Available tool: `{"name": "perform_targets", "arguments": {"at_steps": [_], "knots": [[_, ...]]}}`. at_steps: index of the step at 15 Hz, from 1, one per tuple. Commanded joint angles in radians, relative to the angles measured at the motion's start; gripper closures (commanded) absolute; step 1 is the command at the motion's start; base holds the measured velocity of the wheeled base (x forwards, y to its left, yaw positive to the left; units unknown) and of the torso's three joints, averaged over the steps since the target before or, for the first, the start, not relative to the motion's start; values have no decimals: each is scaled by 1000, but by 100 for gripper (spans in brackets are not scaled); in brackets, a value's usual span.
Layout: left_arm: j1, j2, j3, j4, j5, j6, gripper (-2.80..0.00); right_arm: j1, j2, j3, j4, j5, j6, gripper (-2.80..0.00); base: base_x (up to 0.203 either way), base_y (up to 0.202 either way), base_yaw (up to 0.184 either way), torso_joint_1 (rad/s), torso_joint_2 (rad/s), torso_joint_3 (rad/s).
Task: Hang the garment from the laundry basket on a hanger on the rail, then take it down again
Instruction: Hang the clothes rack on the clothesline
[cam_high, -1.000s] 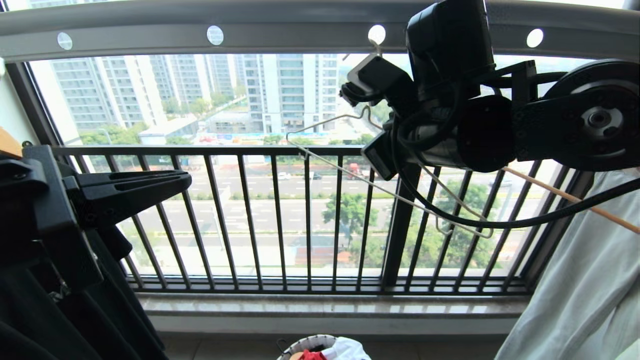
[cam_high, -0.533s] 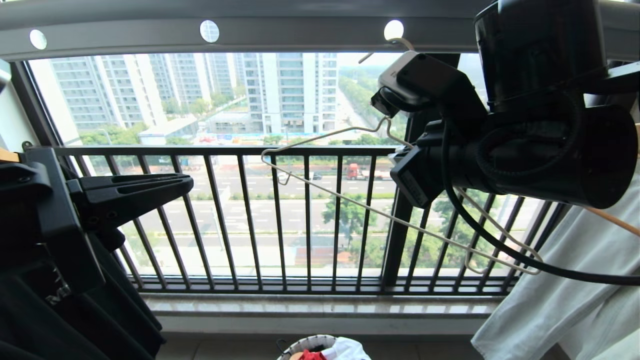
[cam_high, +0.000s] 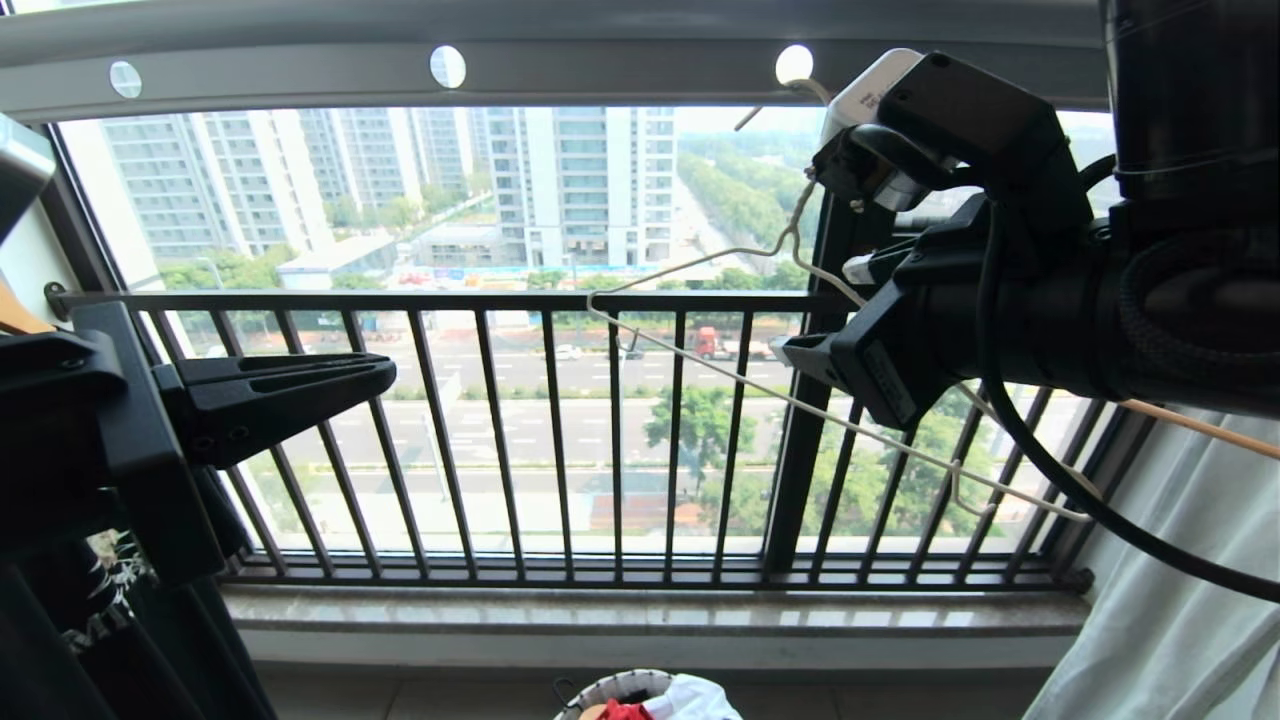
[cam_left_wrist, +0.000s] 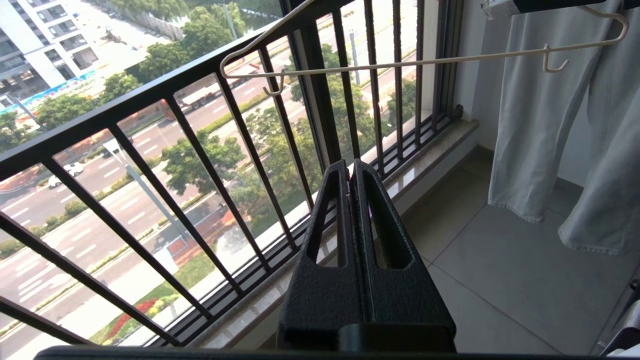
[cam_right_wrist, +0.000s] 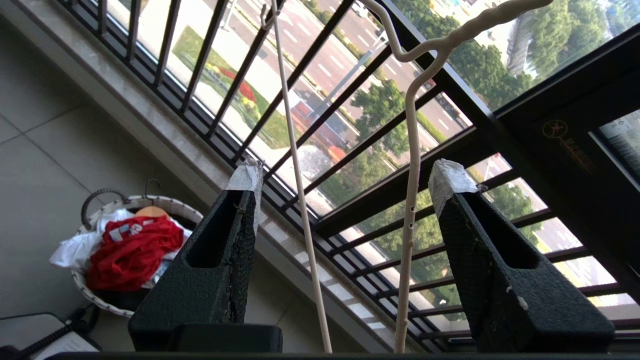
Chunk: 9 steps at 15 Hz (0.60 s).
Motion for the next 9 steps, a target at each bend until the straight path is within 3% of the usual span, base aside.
{"name": "perform_targets", "arguments": {"at_steps": [1, 6, 7, 9], "knots": [[-1, 19, 0, -1, -2, 1, 0, 29, -167, 74, 3, 32, 59, -280, 0, 0, 0, 0, 0, 0], [-30, 67, 44, -9, 0, 8, 0, 28, -495, 227, 8, 86, 201, -280, 0, 0, 0, 0, 0, 0], [-31, 33, 53, -5, 2, 7, 0, 2, -563, 271, 8, 101, 205, 0, 0, 0, 0, 0, 0, 0], [-32, -38, 93, -2, 2, 7, 0, -79, -681, 354, 9, 125, 211, 0, 0, 0, 0, 0, 0, 0]]}}
